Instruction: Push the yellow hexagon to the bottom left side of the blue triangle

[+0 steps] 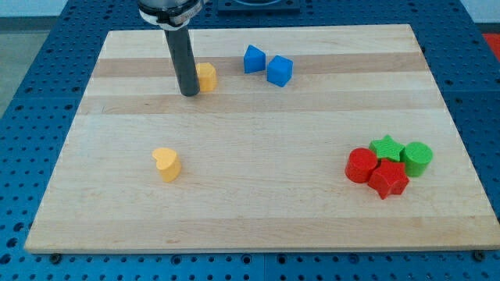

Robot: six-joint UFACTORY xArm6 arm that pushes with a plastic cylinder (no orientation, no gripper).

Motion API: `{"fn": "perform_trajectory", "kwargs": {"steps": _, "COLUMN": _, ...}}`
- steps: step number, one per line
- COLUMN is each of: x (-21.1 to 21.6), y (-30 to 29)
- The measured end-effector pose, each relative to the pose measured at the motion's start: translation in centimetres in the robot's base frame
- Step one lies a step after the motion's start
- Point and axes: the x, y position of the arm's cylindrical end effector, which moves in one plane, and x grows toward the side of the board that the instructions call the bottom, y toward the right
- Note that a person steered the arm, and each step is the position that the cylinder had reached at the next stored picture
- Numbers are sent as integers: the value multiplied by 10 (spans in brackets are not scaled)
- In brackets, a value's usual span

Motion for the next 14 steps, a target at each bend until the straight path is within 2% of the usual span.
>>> {"fn": "perform_trajectory", "kwargs": {"steps": 6, "x": -26, "y": 32}}
{"fn": "perform_trajectory", "kwargs": {"steps": 8, "x": -25, "y": -2}}
{"fn": "perform_trajectory", "kwargs": {"steps": 9, "x": -52, "y": -10}}
{"fn": "perform_trajectory", "kwargs": {"steps": 10, "x": -59, "y": -9}}
{"fn": "perform_trajectory", "kwargs": {"steps": 14, "x": -59, "y": 31}}
